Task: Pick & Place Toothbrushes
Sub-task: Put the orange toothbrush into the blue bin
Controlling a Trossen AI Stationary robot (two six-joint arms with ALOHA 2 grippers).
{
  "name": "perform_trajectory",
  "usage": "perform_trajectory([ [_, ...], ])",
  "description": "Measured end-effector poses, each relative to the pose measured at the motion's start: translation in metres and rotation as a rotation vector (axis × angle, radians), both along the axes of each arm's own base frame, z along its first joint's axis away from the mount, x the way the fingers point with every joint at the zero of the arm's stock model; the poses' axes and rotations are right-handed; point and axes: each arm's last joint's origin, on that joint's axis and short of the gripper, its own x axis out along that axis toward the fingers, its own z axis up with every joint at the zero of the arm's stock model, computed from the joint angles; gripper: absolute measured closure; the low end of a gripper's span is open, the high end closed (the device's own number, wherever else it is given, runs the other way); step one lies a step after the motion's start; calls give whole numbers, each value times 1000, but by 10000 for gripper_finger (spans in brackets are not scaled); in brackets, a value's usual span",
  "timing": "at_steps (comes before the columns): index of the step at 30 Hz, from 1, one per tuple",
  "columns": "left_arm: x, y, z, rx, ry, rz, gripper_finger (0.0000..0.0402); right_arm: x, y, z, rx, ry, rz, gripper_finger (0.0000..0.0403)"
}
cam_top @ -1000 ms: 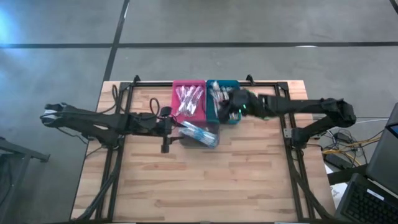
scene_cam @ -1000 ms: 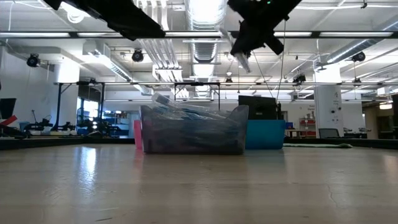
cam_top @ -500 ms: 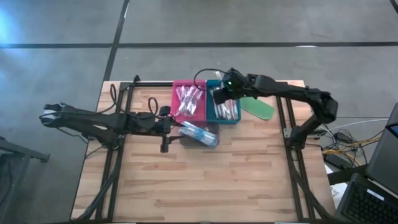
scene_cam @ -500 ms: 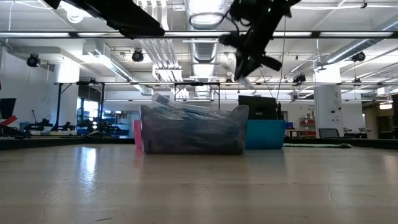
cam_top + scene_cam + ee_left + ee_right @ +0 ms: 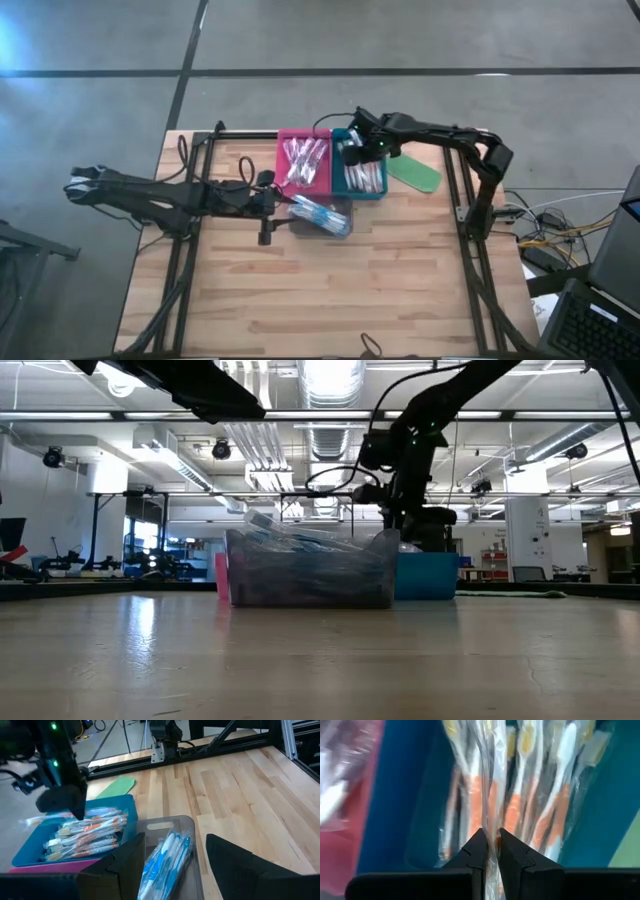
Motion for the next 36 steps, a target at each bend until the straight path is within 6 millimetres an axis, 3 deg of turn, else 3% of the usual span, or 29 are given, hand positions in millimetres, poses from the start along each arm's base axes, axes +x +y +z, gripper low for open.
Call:
perform_trajectory([
  [12, 0, 0, 0, 0, 0, 0, 188, -1, -4, -22, 37, 58, -14, 378],
  [24, 0, 0, 0, 0, -1, 0, 188, 1, -11, -56, 92, 146, -22, 377],
  [29, 0, 0, 0, 0, -1, 0, 188, -1, -11, -52, 92, 142, -16, 353],
  [36, 0, 0, 0, 0, 0, -1, 188, -5, -9, -28, 32, 95, 39, 300],
])
